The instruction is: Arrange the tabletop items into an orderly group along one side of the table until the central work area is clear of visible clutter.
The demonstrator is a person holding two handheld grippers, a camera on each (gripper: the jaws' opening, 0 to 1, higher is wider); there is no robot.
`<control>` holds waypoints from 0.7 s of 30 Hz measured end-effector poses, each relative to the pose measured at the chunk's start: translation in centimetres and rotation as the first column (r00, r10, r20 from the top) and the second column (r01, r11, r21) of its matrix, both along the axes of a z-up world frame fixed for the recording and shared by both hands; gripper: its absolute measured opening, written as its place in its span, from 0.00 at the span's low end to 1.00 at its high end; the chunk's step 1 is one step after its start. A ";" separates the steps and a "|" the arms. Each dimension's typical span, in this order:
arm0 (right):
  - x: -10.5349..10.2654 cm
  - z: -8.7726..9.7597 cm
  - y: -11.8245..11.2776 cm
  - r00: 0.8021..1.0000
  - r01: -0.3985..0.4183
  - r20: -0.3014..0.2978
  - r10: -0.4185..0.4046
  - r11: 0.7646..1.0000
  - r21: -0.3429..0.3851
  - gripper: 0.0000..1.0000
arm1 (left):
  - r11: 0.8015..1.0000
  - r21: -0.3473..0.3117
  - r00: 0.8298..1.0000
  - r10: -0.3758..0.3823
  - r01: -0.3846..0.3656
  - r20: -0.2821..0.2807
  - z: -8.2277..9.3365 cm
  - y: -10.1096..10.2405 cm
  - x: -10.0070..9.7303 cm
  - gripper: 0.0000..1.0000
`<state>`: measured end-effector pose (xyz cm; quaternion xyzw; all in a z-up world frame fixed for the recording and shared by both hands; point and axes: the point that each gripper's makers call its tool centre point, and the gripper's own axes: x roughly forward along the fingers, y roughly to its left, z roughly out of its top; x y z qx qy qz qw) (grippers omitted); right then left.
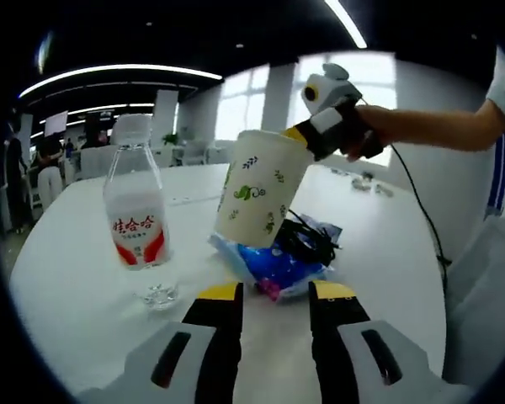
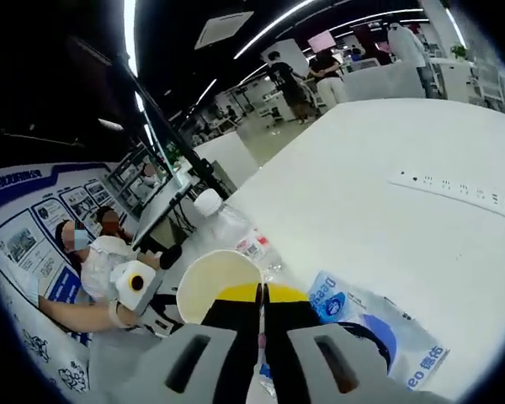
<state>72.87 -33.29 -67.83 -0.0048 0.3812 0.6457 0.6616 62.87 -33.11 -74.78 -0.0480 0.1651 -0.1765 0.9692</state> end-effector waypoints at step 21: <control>1.4 -2.5 3.3 0.990 -0.039 0.131 0.058 0.988 -0.148 0.00 | 1.000 0.010 0.997 0.012 -0.011 -0.077 -1.4 1.0 -0.9 0.39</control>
